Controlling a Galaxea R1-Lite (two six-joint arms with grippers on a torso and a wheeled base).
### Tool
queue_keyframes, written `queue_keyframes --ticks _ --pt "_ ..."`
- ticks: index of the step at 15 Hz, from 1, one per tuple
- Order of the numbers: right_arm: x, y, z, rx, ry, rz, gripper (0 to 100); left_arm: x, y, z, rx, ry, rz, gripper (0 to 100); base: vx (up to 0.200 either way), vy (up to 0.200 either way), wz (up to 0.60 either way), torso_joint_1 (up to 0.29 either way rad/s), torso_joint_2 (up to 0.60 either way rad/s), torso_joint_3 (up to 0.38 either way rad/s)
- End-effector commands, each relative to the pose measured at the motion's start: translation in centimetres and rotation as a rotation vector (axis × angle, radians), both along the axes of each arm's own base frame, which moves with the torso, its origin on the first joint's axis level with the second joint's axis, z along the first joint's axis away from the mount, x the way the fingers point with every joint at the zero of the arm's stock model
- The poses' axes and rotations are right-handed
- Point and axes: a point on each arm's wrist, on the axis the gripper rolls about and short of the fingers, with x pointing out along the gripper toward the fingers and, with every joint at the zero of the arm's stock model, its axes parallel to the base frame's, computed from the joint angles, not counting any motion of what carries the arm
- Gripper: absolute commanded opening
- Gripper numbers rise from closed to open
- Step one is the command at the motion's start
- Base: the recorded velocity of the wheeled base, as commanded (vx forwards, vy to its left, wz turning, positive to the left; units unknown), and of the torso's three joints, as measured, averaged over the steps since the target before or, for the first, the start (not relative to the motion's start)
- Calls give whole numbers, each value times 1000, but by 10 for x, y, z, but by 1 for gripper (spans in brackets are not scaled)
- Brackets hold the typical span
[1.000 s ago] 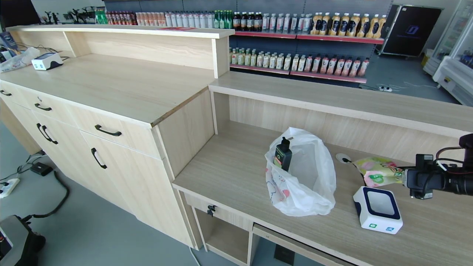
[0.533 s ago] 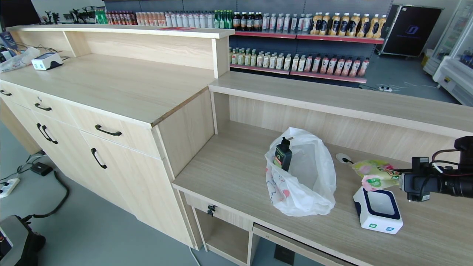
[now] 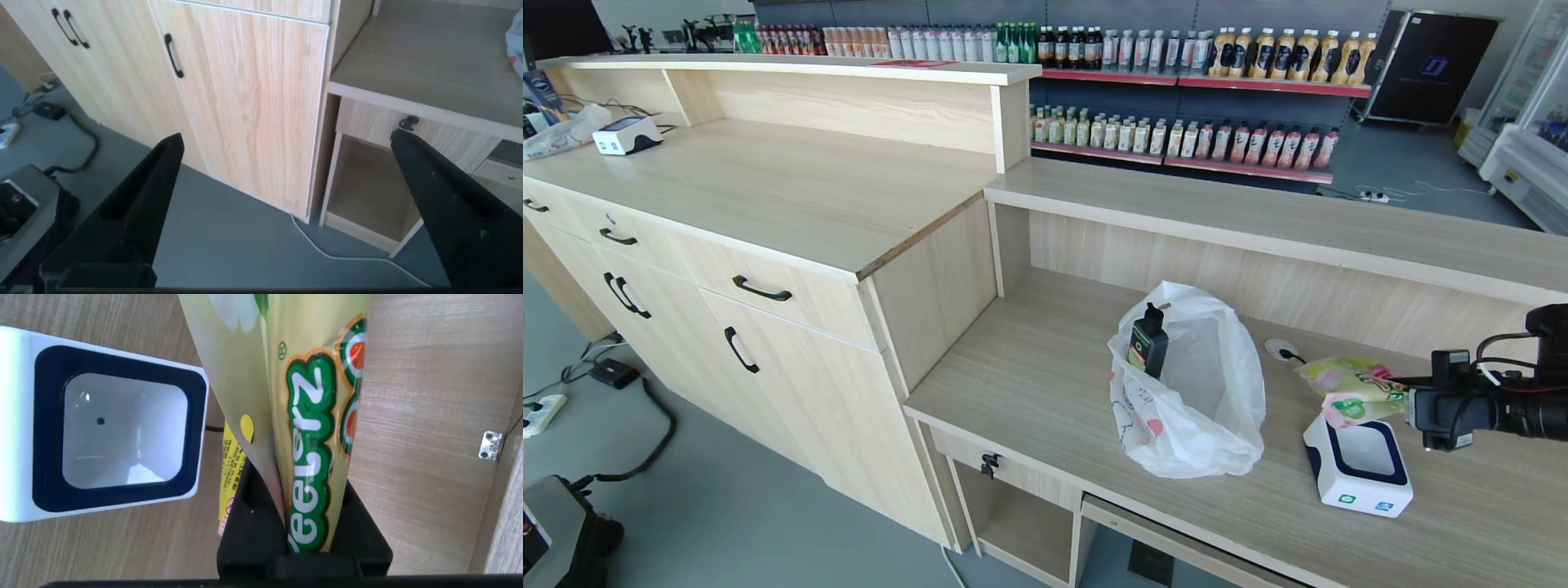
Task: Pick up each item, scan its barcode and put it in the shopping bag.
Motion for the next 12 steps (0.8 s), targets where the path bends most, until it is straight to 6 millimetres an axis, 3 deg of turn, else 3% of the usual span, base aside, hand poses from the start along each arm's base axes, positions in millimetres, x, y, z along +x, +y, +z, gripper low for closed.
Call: queue_keyframes --ticks 1,4,6,8,10,12 --pt "-2 1 0 1 1 2 0 0 0 0 0 0 0 100 0 0 0 0 0 0" --pt "-6 2 -2 -3 10 3 0 0 0 0 0 0 1 100 0 0 0 0 0 0" --pt "-8 3 8 -10 -17 -1 0 0 0 0 0 0 1 100 0 0 0 0 0 0" --pt "-27 11 45 67 -69 -74 0 0 0 0 0 0 1 100 0 0 0 0 0 0" --pt "-61 25 89 321 -84 -301 0 0 0 0 0 0 1 100 0 0 0 0 0 0" --pt "-83 33 112 550 -108 -537 0 0 0 0 0 0 1 100 0 0 0 0 0 0"
